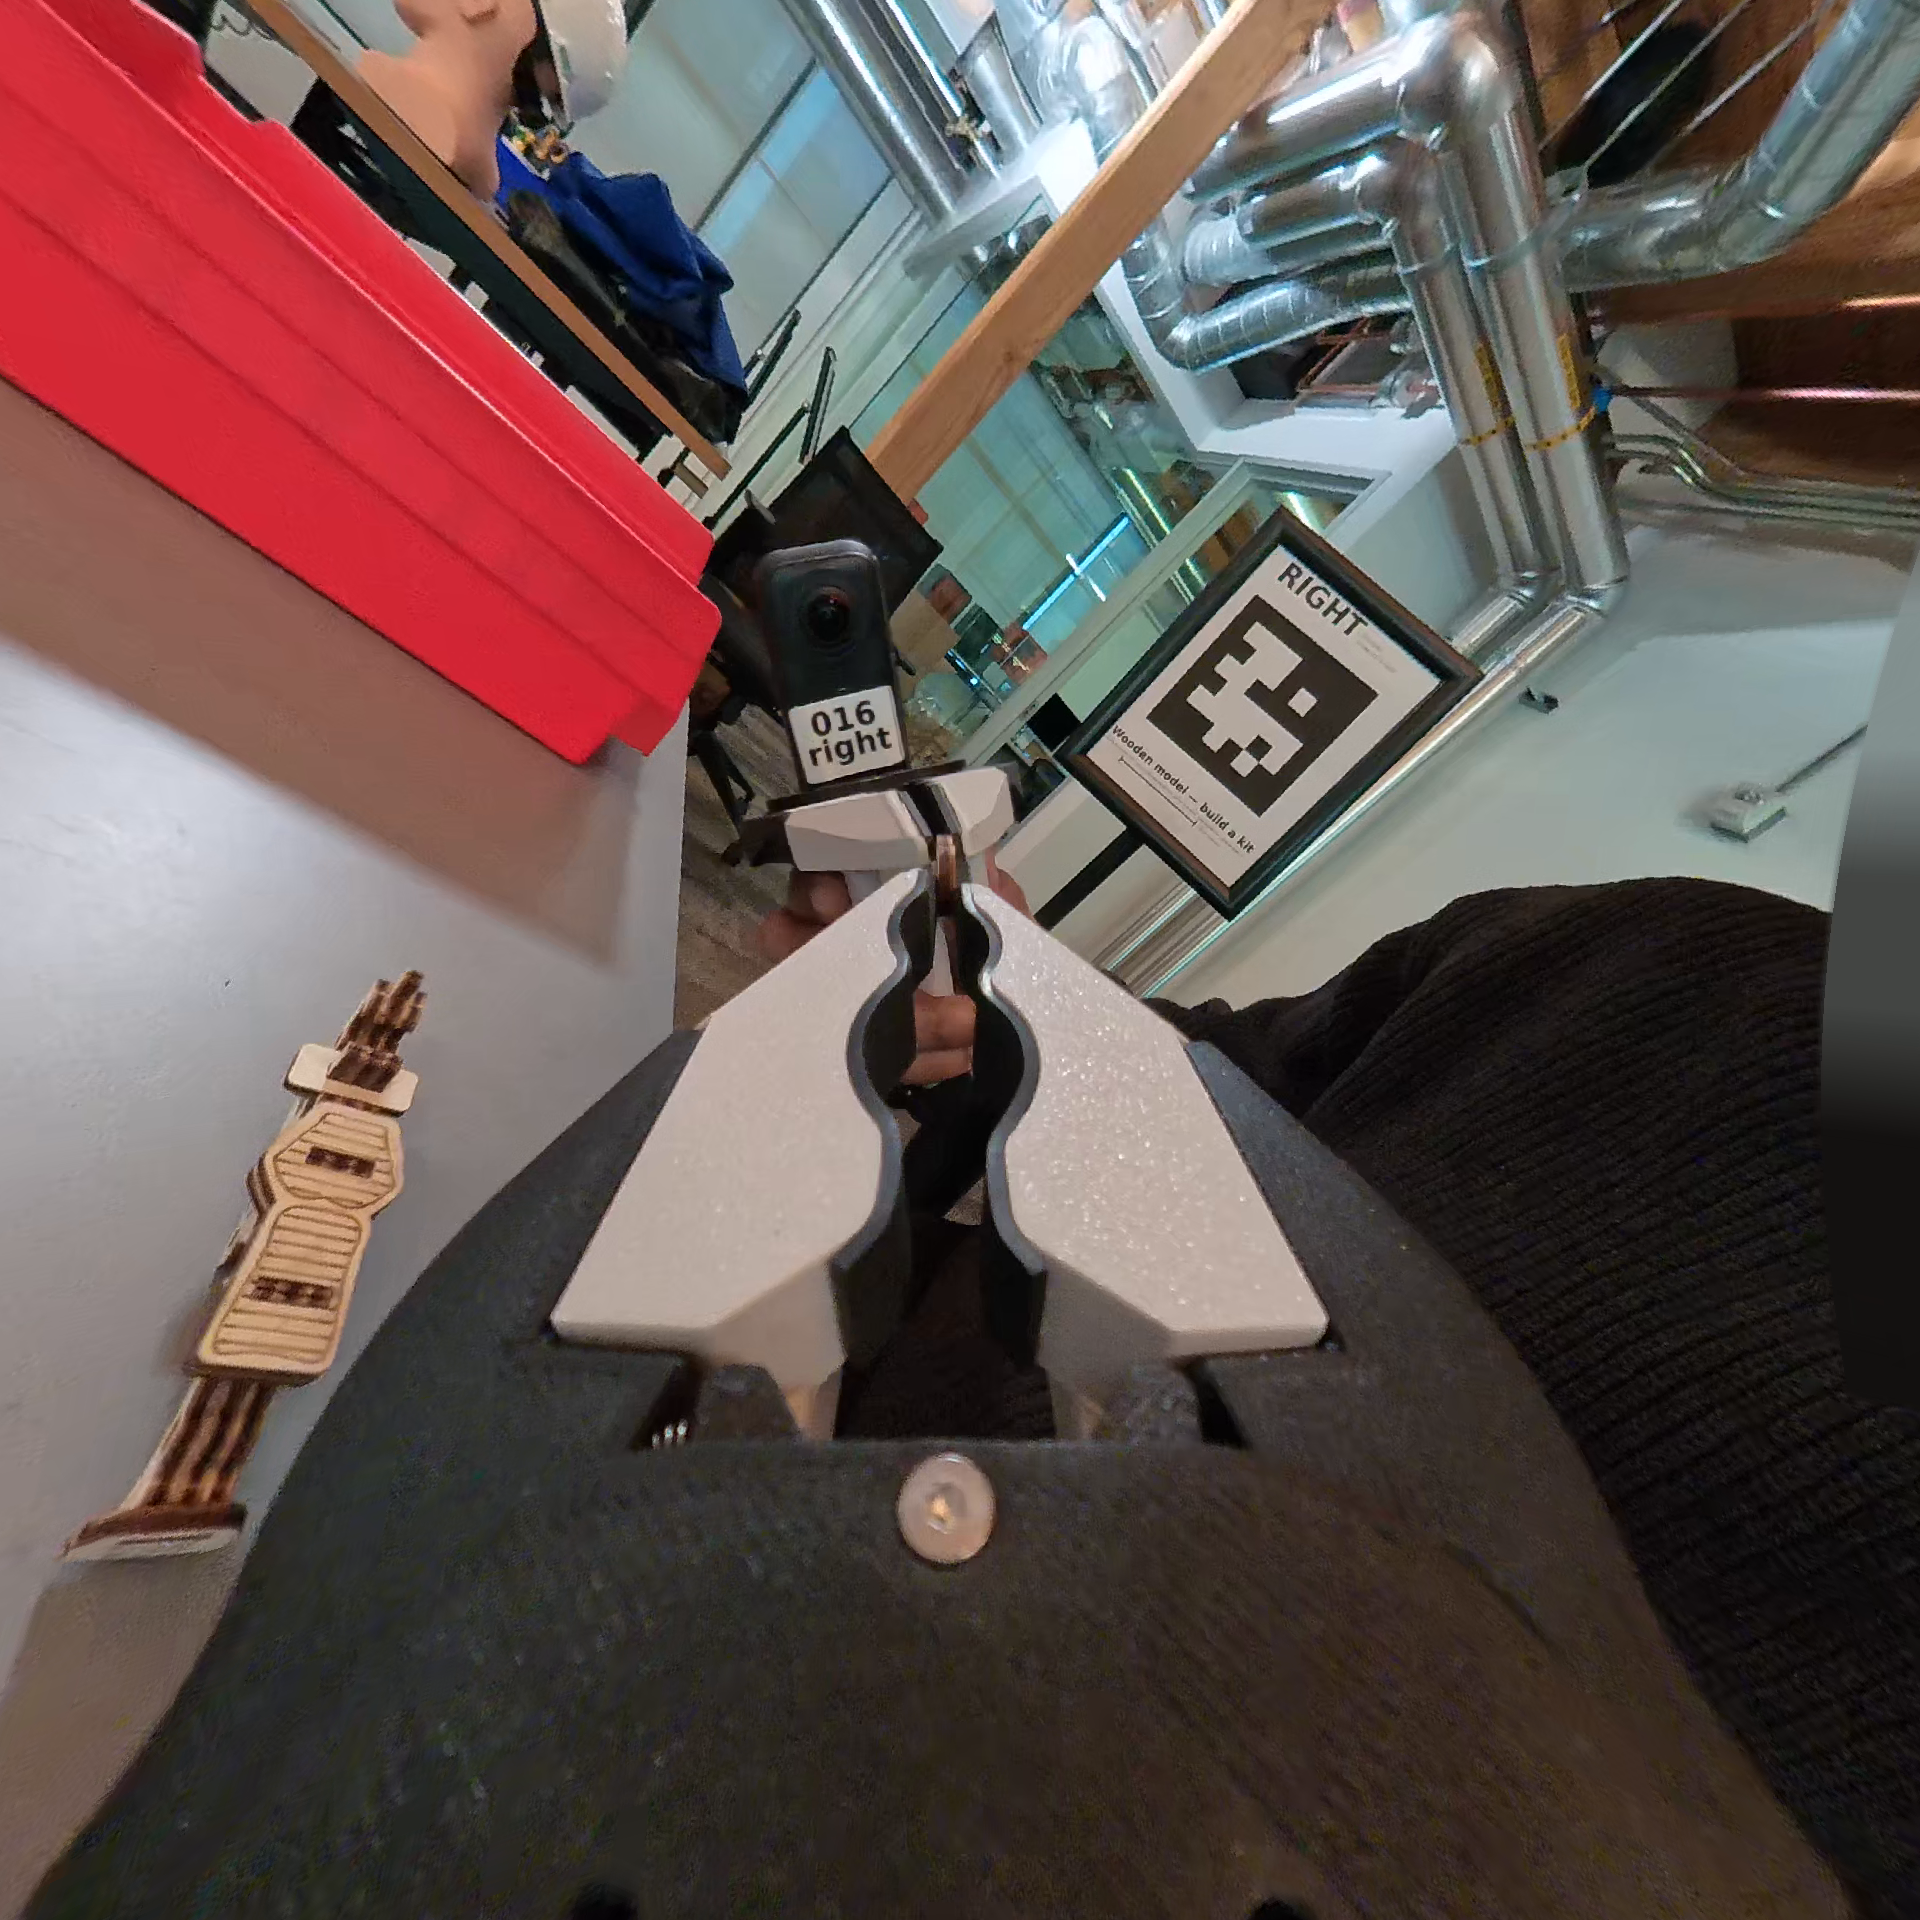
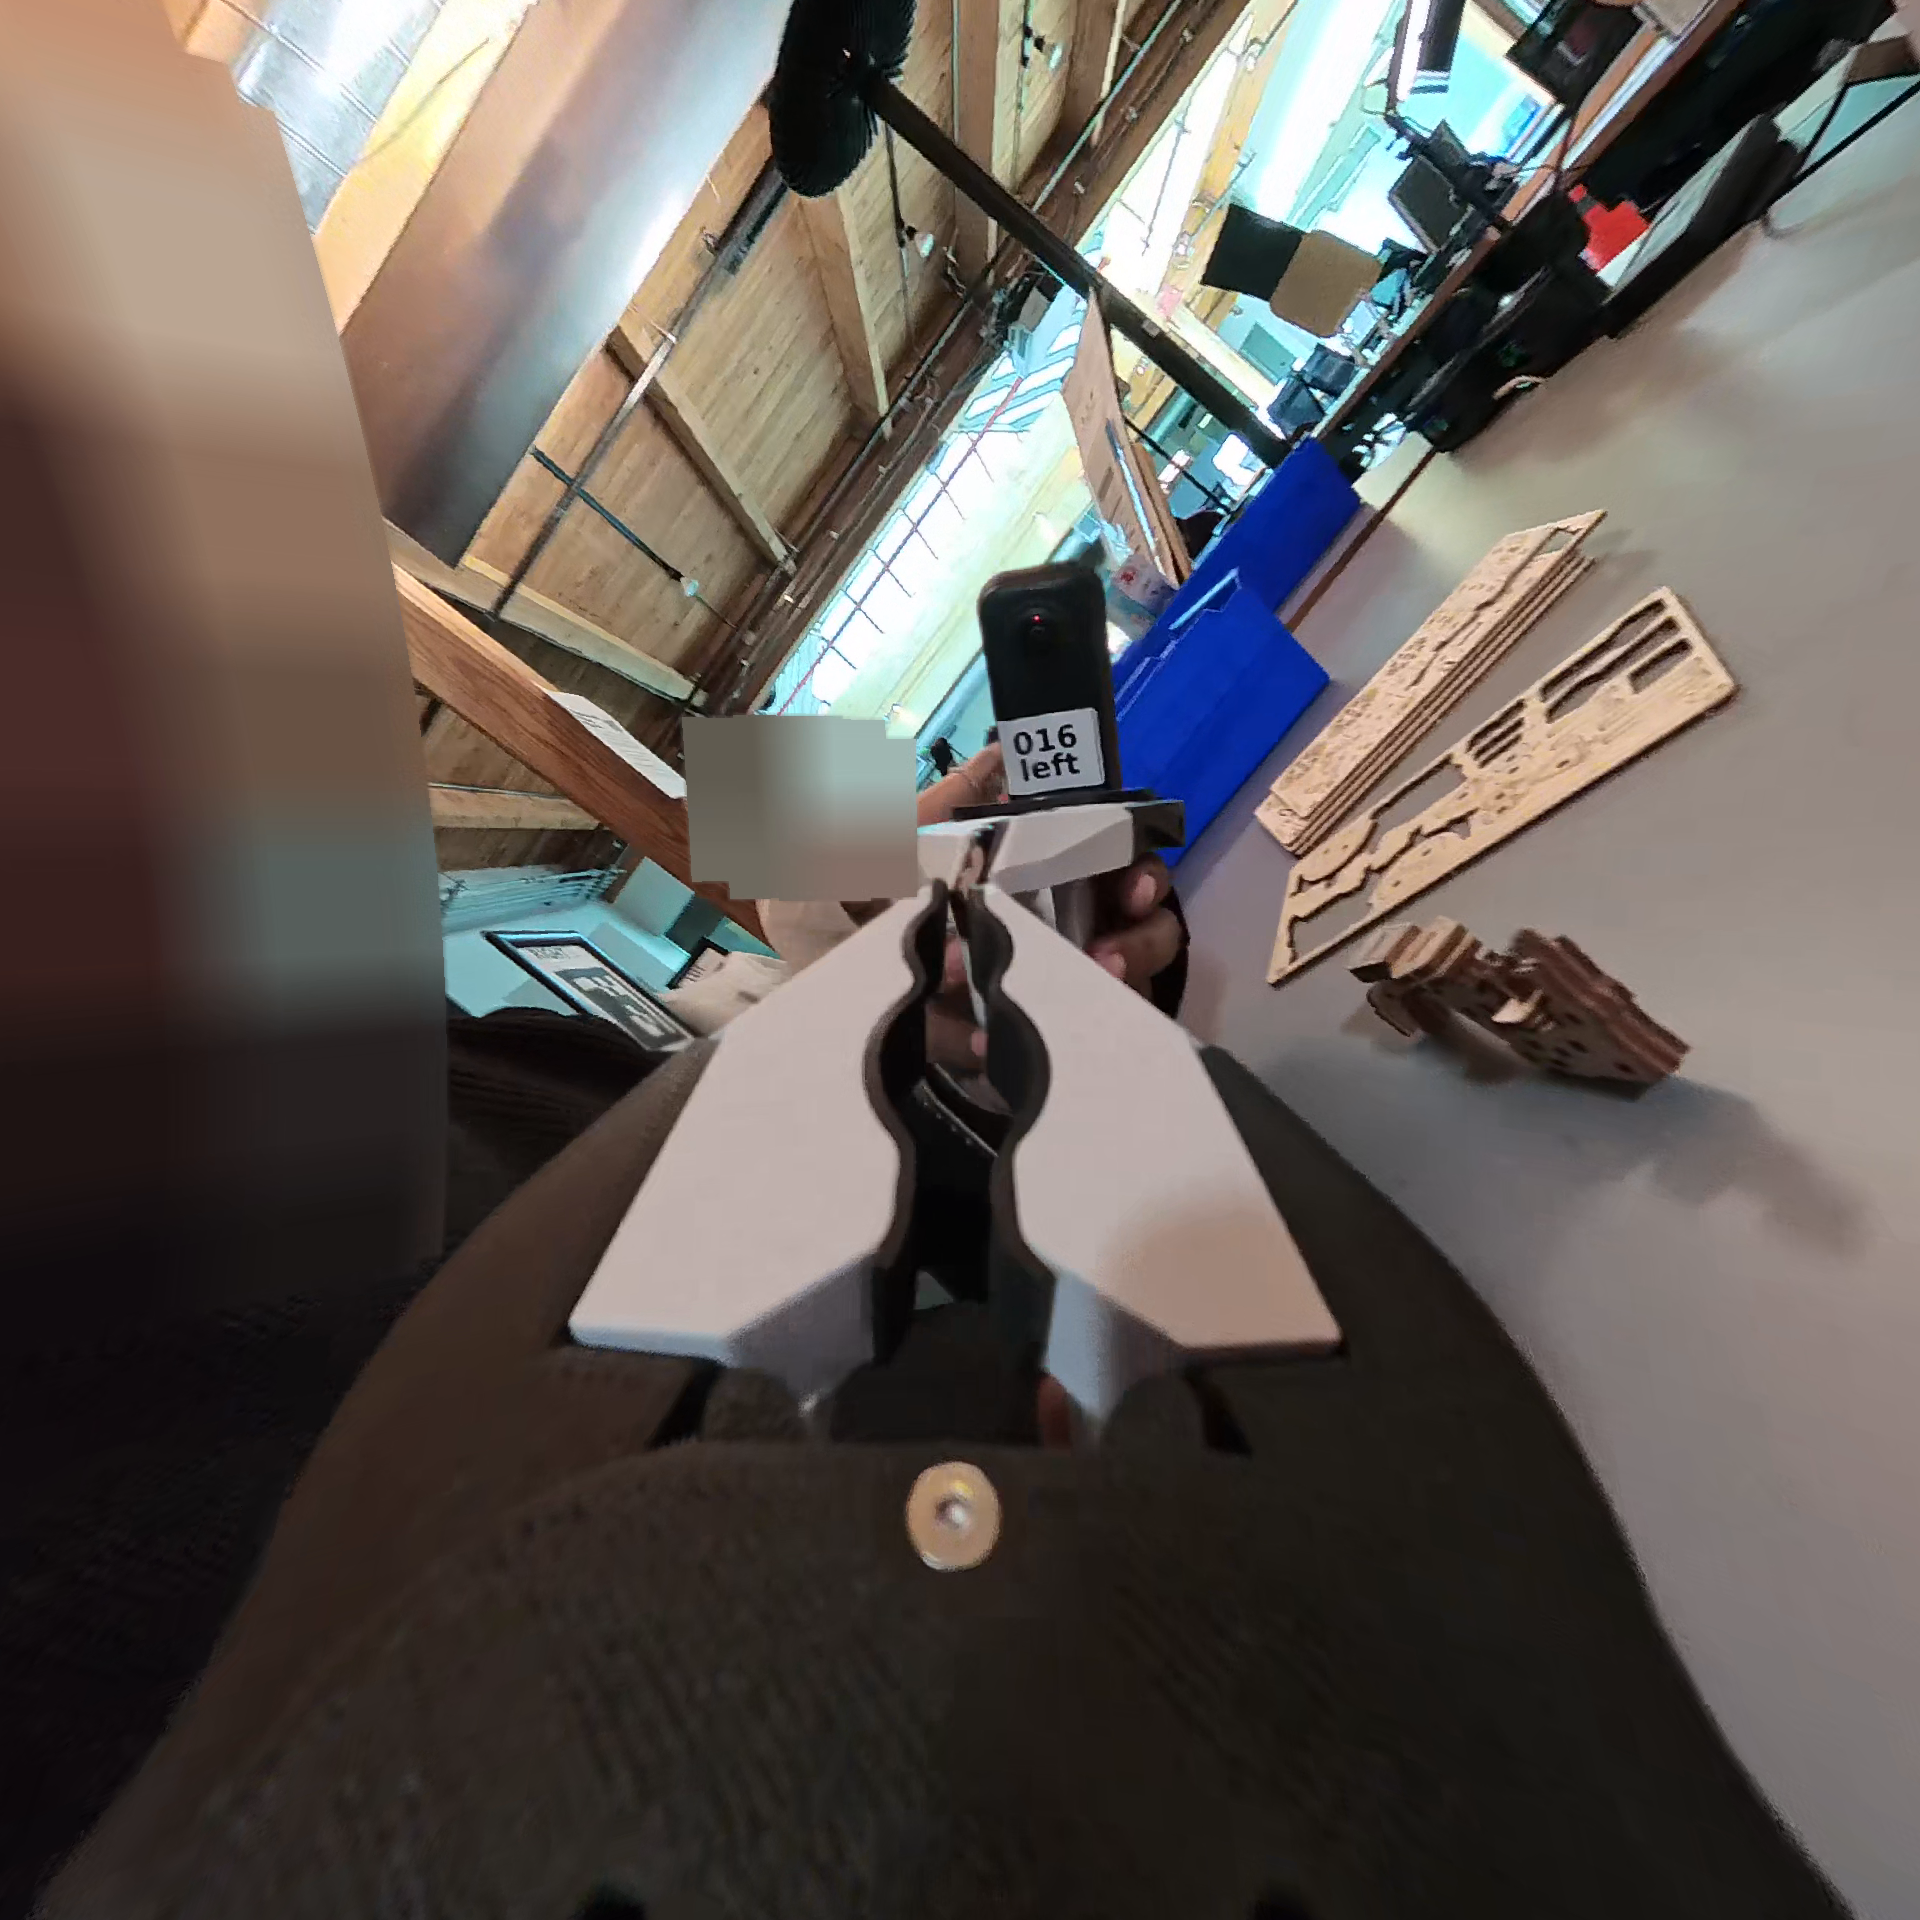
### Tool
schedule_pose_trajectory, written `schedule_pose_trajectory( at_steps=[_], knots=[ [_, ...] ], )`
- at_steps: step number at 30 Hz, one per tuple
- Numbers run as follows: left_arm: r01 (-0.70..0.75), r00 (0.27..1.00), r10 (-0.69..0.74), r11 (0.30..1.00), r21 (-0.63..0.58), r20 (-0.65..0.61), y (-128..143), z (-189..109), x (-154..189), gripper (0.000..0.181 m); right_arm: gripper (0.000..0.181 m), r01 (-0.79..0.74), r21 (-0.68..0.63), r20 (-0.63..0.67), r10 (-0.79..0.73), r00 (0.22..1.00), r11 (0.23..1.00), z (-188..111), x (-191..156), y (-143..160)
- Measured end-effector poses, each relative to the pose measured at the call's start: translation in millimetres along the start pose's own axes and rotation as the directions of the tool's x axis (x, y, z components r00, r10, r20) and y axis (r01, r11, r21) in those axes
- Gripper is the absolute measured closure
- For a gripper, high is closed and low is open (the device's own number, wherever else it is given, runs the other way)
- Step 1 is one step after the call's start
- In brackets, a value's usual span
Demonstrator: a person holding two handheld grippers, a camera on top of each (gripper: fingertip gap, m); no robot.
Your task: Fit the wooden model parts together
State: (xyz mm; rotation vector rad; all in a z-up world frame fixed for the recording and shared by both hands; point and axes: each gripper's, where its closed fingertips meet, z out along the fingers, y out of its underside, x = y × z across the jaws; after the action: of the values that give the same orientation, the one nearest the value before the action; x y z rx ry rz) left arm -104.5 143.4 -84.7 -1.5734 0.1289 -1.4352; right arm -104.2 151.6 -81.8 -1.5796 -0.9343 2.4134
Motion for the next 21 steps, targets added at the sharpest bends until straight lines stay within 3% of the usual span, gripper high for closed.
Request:
schedule_pose_trajectory(
  at_steps=[1,10,13,15,18,20,21],
  knots=[
    [0.007,1.0,-0.007,1.0,0.007,0.001,-1.1,-1.3,-1.4,0.181,0.179,0.019,-0.012,-0.019,-0.02,1.0,1.0,0.2,1.7,0.9],
    [0.018,0.999,-0.019,1.0,0.021,0.036,-4.7,-6.7,-8.7,0.181,0.181,0.258,-0.266,-0.203,-0.316,0.927,0.929,3.9,21.8,27.1],
    [-0.001,0.995,0.002,1.0,-0.007,0.101,-1.8,-9.5,-18.2,0.181,0.165,0.367,-0.284,-0.26,-0.44,0.86,0.886,-0.9,22.9,17.5],
    [-0.015,0.989,0.019,0.999,-0.03,0.145,-0.2,-11.7,-24.1,0.181,0.161,0.501,-0.354,-0.292,-0.602,0.744,0.79,-6.5,21.8,11.5],
    [-0.04,0.978,0.054,0.996,-0.075,0.199,4.3,-12.4,-30.9,0.18,0.163,0.637,-0.575,-0.301,-0.857,0.419,0.513,-12.1,30.1,12.7],
    [-0.049,0.971,0.067,0.995,-0.087,0.228,6.5,-11.8,-33.8,0.18,0.166,0.646,-0.682,-0.274,-0.939,0.207,0.341,-11.1,34.4,13.8],
    [-0.049,0.969,0.068,0.995,-0.084,0.239,7.0,-11.3,-34.5,0.18,0.167,0.636,-0.716,-0.258,-0.956,0.14,0.287,-8.8,35.7,15.7]
  ],
)
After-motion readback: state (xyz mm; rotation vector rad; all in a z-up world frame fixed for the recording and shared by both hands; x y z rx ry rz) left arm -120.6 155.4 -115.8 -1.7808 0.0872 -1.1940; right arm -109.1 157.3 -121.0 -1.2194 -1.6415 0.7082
